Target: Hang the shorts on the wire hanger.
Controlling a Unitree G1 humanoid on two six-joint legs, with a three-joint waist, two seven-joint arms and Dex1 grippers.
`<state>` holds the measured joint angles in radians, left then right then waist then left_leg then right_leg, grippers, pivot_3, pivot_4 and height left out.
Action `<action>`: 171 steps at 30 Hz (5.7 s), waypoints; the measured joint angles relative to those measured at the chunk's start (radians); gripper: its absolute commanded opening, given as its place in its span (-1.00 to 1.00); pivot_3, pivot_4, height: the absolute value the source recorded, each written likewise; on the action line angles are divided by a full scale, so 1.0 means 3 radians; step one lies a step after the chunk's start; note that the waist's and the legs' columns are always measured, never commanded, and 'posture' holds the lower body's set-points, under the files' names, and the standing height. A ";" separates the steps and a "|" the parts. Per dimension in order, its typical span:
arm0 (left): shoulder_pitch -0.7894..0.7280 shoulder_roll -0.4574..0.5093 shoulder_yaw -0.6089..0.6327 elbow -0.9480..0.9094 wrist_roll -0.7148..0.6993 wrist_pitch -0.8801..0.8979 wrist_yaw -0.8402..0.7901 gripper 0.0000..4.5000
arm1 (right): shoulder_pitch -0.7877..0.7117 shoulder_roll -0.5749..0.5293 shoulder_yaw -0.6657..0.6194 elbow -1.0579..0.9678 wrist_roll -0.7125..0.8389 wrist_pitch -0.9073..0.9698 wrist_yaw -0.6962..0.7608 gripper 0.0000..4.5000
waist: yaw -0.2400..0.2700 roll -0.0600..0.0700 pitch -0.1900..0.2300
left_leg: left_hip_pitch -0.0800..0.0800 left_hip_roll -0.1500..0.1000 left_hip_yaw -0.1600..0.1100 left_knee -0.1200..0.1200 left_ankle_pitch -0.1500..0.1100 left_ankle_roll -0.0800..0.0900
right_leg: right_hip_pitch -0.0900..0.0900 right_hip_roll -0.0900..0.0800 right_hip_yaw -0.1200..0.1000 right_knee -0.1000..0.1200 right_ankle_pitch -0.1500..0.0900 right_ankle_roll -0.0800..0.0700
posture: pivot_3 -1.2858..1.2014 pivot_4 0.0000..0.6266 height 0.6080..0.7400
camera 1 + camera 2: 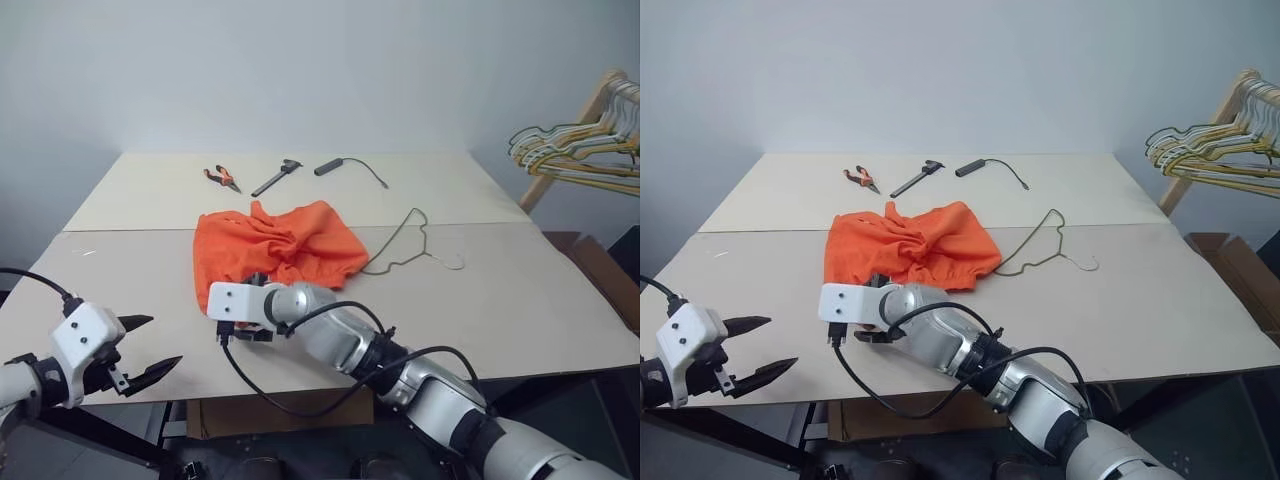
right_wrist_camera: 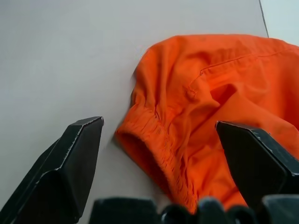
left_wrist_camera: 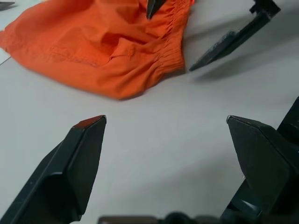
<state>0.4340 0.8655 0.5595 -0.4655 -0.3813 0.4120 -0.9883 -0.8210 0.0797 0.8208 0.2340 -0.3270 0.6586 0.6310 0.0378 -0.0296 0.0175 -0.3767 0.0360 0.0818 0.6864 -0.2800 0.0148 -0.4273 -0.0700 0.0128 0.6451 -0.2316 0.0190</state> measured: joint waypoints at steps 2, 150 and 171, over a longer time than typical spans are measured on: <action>-0.0007 0.0000 -0.0023 0.0000 0.0013 0.0000 0.0002 1.00 | 0.0000 0.0005 0.0019 0.0042 -0.0024 0.0000 0.0002 0.99 | 0.0002 0.0000 0.0000 | 0.0010 0.0002 -0.0001 -0.0006 0.0001 -0.0001 | 0.0004 0.0002 0.0000 0.0003 -0.0004 -0.0006 | 0.17 -1.00 1.00; -0.0005 0.0617 -0.0050 0.0310 0.0128 -0.0074 -0.1265 -1.00 | 0.0574 -0.3132 -0.0844 0.0543 0.0979 -0.5234 0.1753 0.98 | -0.0177 -0.0020 0.0013 | 0.0086 0.0045 0.0034 -0.0027 -0.0005 -0.0008 | 0.0021 0.0040 0.0086 0.0036 -0.0044 -0.0051 | 0.07 -1.00 1.00; -0.1363 0.0253 -0.0750 0.0139 -0.0589 0.0162 -0.0709 -1.00 | 0.0112 -0.2303 -0.1996 0.1254 0.1151 -0.0988 0.0636 0.98 | -0.0179 -0.0015 0.0016 | 0.0072 0.0033 0.0034 -0.0028 -0.0009 -0.0009 | 0.0014 0.0045 0.0085 0.0026 -0.0028 -0.0024 | 0.06 -1.00 1.00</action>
<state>0.0252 0.9414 0.3344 -0.4237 -0.5580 0.4607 -1.2009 -0.7875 -0.6112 0.2221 0.6101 0.0184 0.3622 0.8217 -0.0158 -0.0342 0.0223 -0.3551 0.0460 0.0921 0.6781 -0.2828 0.0120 -0.4231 -0.0564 0.0384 0.6530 -0.2399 0.0119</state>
